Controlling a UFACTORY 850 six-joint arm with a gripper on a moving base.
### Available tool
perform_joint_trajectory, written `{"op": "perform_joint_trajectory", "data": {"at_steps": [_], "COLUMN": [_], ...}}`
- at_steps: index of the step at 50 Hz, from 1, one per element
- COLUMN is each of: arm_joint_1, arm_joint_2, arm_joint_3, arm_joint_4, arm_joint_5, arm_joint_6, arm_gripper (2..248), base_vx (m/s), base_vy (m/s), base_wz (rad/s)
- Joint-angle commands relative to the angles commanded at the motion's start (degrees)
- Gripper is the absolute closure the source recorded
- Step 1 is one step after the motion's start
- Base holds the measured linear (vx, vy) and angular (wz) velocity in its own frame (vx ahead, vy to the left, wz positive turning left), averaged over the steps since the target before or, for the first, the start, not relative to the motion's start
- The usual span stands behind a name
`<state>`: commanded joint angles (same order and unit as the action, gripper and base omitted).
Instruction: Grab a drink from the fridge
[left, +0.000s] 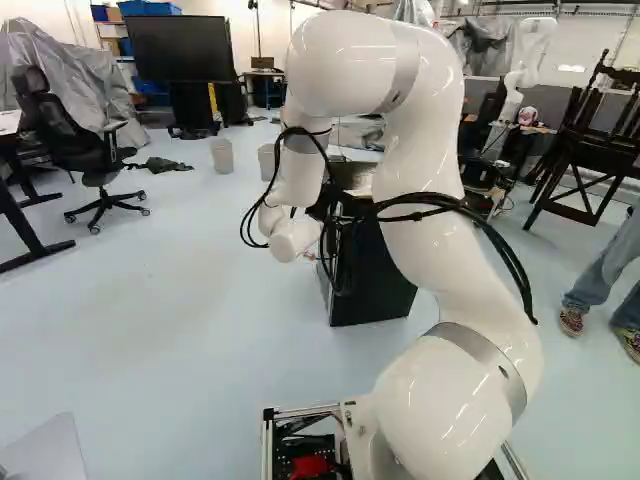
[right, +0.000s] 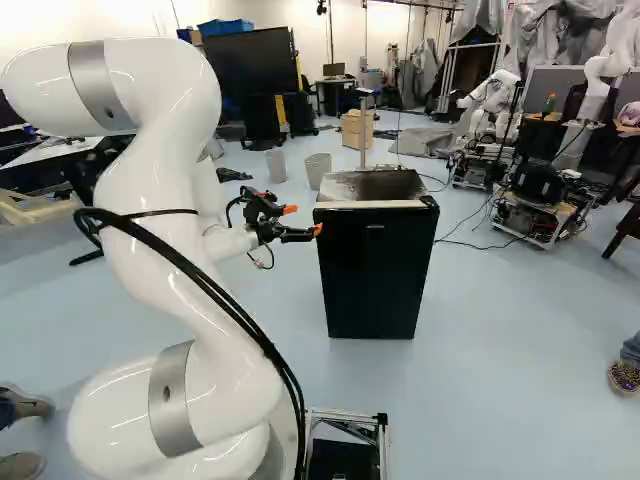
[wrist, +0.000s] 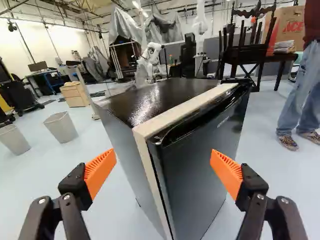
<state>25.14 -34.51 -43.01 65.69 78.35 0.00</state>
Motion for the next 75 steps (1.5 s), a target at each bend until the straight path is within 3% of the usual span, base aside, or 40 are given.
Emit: {"op": "perform_joint_trajectory", "data": {"at_steps": [26,75], "arm_joint_1": [-0.22,-0.67], "arm_joint_2": [-0.64,-1.75], "arm_joint_3": [-1.08,-2.98], "arm_joint_4": [4.22,4.43], "arm_joint_5": [0.0,0.0], "arm_joint_6": [0.0,0.0], "arm_gripper": [3,3], "base_vx": [0.0,0.0], "base_vy": [0.0,0.0], "base_wz": [0.0,0.0]}}
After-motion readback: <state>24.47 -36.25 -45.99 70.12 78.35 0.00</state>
